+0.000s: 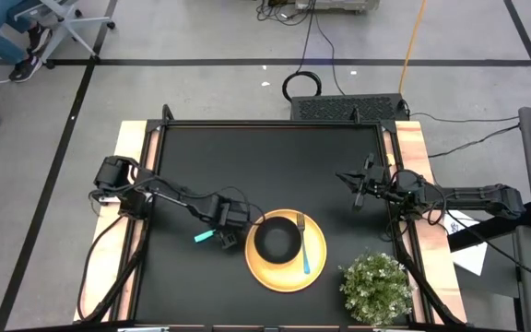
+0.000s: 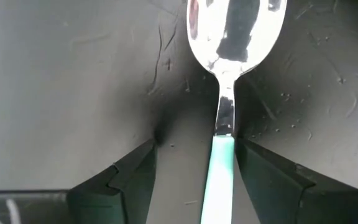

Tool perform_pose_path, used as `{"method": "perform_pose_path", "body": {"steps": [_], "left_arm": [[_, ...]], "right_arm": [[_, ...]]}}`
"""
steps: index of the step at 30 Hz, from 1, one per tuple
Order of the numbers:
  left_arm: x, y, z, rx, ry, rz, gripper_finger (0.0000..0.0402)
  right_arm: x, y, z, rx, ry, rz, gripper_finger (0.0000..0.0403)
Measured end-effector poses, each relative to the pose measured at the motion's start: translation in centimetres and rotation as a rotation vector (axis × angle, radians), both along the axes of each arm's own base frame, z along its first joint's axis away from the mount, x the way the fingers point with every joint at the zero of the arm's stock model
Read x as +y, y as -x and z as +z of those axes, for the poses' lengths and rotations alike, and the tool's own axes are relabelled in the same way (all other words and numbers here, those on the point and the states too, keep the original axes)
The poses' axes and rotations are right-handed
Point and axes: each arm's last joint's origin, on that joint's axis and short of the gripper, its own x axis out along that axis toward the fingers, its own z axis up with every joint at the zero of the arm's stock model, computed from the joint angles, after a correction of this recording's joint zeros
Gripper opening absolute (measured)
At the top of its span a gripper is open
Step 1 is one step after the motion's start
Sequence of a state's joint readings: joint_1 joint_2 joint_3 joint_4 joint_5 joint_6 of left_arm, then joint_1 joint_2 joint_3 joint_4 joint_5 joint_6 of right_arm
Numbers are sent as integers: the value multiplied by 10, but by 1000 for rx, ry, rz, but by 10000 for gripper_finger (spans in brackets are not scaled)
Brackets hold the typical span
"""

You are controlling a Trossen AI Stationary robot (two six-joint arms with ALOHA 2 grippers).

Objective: Pick and place plate/cup/fork/spoon on tray
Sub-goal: Put the blue spoon into the black bowl

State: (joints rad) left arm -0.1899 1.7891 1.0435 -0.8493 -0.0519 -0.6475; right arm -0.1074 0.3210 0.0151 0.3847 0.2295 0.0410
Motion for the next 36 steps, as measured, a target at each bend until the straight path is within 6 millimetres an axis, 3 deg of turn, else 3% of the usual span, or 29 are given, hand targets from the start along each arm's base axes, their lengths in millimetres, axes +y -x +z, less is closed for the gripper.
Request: {"method": "perform_pose_path", "body": {"steps": [6,9,20,29,36], "left_arm": [[-1,-3,-1,-27,21,-36,226],[-1,-3,-1,-30,25,-44,207],[-2,-4,-1,-38,44,-62,35],[-7,-8,7,-19,17,-132,35],[-7,-9,30,67,-67,-147,35]], "right_arm": [[0,0,0,-1,0,0,0],[0,0,0,-1,0,0,0],[0,0,0,0,0,0,0],[0,0,0,-1,-1,0,0],[0,0,0,-4,-10,0,0]]}}
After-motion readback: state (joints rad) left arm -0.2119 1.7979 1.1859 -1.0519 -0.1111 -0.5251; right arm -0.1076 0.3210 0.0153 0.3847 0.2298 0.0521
